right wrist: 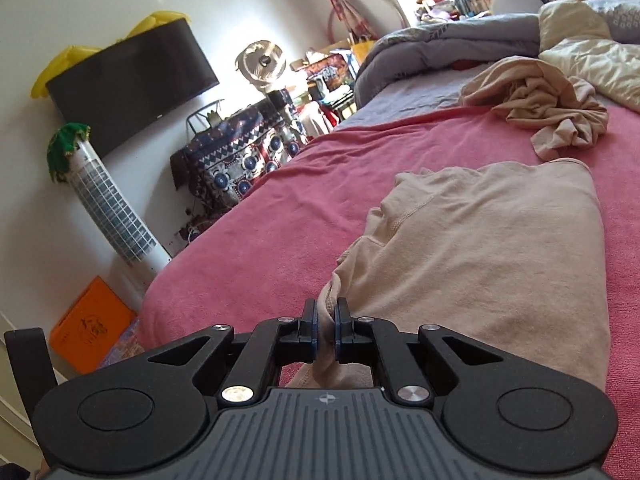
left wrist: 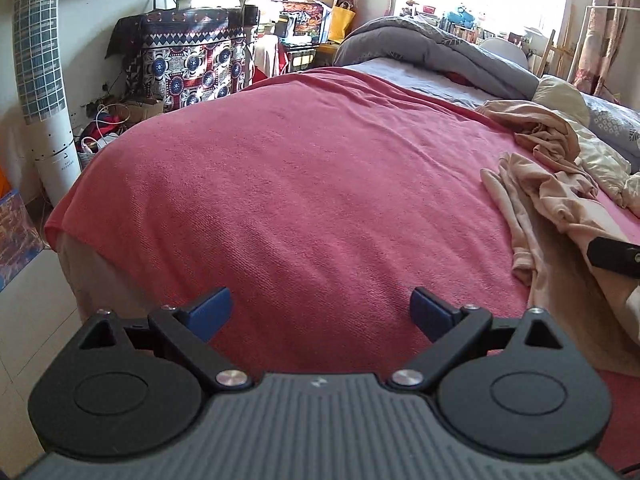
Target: Fold clothes
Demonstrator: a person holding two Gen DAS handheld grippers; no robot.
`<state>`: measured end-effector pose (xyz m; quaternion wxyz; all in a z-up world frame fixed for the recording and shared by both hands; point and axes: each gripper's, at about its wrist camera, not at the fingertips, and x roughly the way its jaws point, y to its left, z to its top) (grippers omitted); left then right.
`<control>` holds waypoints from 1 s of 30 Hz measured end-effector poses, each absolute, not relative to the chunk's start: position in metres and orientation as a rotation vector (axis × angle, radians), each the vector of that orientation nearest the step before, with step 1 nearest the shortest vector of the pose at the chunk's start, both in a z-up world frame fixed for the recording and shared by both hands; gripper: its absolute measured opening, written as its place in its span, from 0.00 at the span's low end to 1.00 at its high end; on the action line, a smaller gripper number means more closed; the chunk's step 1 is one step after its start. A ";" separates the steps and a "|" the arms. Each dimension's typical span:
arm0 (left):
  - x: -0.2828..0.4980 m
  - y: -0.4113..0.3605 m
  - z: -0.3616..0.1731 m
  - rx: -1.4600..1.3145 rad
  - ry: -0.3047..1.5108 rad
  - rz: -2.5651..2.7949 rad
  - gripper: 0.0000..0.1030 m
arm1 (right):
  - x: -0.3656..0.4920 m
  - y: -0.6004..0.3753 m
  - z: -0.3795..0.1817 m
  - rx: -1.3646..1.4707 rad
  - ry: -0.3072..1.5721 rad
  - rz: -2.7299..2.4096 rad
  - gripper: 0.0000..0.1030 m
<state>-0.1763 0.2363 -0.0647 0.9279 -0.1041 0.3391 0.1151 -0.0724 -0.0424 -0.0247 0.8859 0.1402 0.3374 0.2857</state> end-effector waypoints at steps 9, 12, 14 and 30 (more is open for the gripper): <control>-0.176 0.230 -0.063 -0.200 0.701 0.241 0.95 | -0.097 -0.020 -0.049 0.159 0.717 0.621 0.11; -0.173 0.225 -0.060 -0.176 0.698 0.238 0.95 | -0.105 -0.010 -0.048 0.099 0.702 0.705 0.18; -0.173 0.223 -0.056 -0.171 0.689 0.236 0.95 | -0.111 -0.008 -0.047 0.083 0.706 0.751 0.18; -0.146 0.084 -0.022 0.170 0.474 -0.244 0.96 | -0.170 -0.093 -0.037 -0.306 0.567 0.425 0.57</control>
